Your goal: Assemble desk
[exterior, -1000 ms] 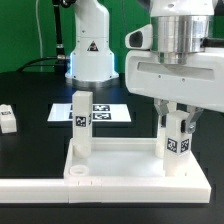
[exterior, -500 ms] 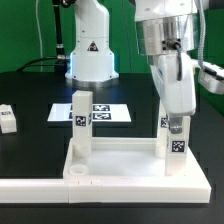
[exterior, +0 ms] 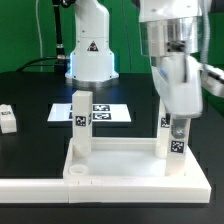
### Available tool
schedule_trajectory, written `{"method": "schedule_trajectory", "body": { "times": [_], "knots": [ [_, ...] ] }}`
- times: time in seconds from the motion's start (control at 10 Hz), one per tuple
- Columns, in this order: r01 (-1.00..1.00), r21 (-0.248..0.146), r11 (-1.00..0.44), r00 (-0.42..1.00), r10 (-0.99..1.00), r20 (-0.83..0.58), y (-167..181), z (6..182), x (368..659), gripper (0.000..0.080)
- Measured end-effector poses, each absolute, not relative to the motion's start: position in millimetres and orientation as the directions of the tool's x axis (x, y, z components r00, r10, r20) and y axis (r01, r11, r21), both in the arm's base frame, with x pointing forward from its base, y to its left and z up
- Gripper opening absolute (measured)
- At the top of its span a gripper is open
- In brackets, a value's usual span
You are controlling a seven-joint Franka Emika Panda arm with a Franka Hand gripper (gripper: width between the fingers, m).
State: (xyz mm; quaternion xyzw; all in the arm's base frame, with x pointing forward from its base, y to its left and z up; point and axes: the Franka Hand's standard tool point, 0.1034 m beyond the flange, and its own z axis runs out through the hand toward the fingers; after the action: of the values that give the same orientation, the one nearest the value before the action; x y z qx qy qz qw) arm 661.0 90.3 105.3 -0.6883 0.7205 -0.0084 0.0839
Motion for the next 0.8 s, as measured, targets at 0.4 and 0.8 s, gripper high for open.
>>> {"method": "schedule_trajectory", "body": {
  "times": [0.4, 0.8],
  "knots": [
    [-0.922, -0.157, -0.354, 0.363, -0.931, -0.029, 103, 105.5, 661, 0.0647],
    [-0.515, -0.117, -0.849, 0.851, -0.523, 0.048, 89, 109.9, 670, 0.0649]
  ]
}}
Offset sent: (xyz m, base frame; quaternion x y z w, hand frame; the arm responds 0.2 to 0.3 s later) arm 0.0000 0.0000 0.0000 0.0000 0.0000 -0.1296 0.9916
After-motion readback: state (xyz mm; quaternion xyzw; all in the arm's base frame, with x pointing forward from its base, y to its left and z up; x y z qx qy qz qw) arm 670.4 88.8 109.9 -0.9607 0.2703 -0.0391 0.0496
